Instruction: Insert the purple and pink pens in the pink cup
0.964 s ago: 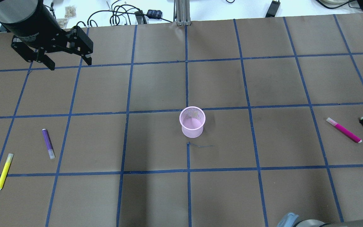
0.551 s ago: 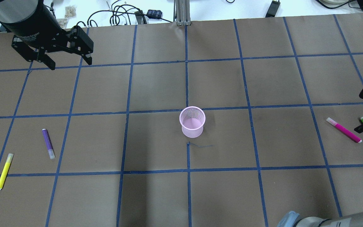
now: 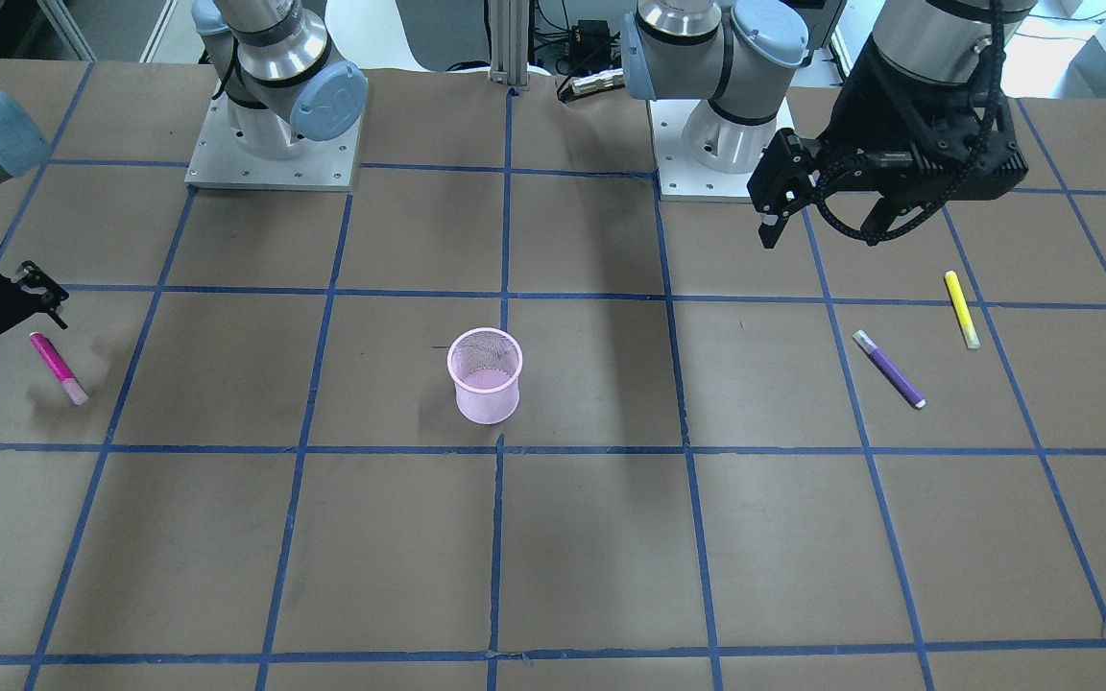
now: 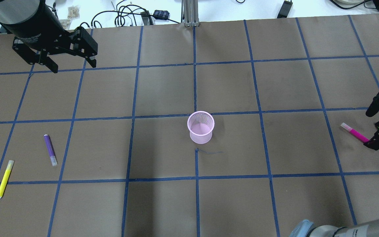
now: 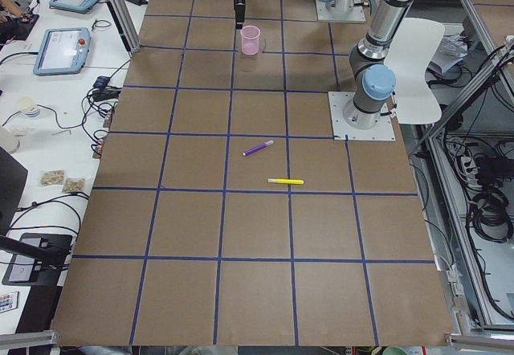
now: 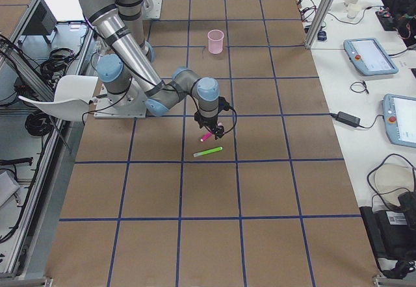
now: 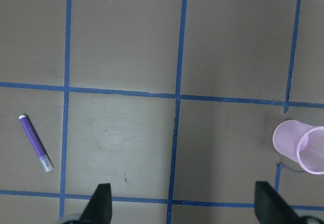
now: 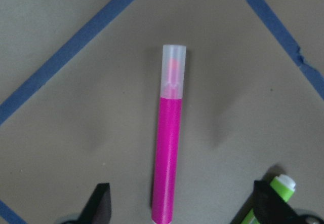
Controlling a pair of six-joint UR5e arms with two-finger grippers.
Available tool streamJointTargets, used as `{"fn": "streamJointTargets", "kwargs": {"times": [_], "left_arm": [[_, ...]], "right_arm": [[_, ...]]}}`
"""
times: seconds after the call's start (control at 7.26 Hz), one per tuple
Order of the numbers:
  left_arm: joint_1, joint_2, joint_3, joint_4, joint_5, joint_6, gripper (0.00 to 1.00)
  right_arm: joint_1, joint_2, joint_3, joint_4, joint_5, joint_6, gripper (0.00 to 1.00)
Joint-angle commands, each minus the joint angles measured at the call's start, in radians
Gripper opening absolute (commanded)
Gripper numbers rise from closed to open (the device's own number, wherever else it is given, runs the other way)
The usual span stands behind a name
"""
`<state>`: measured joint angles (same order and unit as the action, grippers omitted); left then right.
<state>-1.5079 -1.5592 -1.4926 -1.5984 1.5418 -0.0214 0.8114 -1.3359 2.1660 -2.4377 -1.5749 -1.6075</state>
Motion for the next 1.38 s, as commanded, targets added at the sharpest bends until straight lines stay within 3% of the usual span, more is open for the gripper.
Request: {"fn": "streamJointTargets", "kwargs": {"times": [0.0, 0.14, 0.28, 0.55, 0.69, 1.24], "left_arm": [[0.0, -0.001, 0.0, 0.0, 0.001, 0.0, 1.0], [0.0, -0.001, 0.0, 0.0, 0.001, 0.0, 1.0], [0.0, -0.001, 0.0, 0.0, 0.001, 0.0, 1.0], [0.0, -0.001, 0.0, 0.0, 0.001, 0.0, 1.0], [0.0, -0.001, 0.0, 0.0, 0.001, 0.0, 1.0], [0.0, -0.001, 0.0, 0.0, 0.0, 0.0, 1.0]], "right_arm": [[-0.009, 0.043, 0.003, -0.007, 0.001, -0.008, 0.99], [-0.009, 0.043, 0.003, 0.0, -0.005, -0.008, 0.89], [-0.009, 0.043, 0.003, 0.0, -0.008, -0.011, 0.71], [-0.009, 0.043, 0.005, 0.002, -0.011, -0.009, 0.15], [-0.009, 0.04, 0.003, 0.005, -0.013, -0.011, 0.0], [-0.008, 0.011, -0.008, 0.046, -0.057, 0.001, 0.0]]}}
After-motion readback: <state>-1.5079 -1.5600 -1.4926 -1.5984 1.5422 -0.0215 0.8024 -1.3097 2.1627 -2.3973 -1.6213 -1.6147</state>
